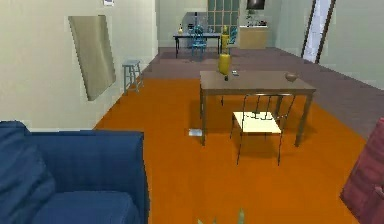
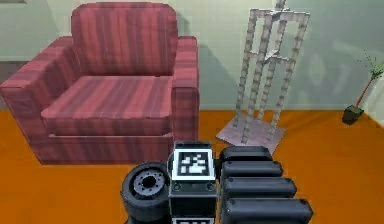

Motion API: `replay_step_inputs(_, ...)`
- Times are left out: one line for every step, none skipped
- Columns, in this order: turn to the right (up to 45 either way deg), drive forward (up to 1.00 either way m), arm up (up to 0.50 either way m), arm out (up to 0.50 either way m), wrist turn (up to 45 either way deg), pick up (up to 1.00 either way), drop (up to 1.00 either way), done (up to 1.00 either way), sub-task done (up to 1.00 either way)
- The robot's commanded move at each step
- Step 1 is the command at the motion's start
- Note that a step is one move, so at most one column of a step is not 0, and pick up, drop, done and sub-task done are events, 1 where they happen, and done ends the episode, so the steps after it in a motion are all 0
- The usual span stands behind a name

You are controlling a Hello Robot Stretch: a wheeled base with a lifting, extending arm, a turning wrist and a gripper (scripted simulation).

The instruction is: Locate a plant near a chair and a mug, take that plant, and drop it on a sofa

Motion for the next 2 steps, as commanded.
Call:
replay_step_inputs(-6.0,0.00,0.00,0.00,0.0,0.00,0.00,0.00,0.00)
replay_step_inputs(0.0,0.15,0.00,0.00,0.0,0.00,0.00,0.00,0.00)
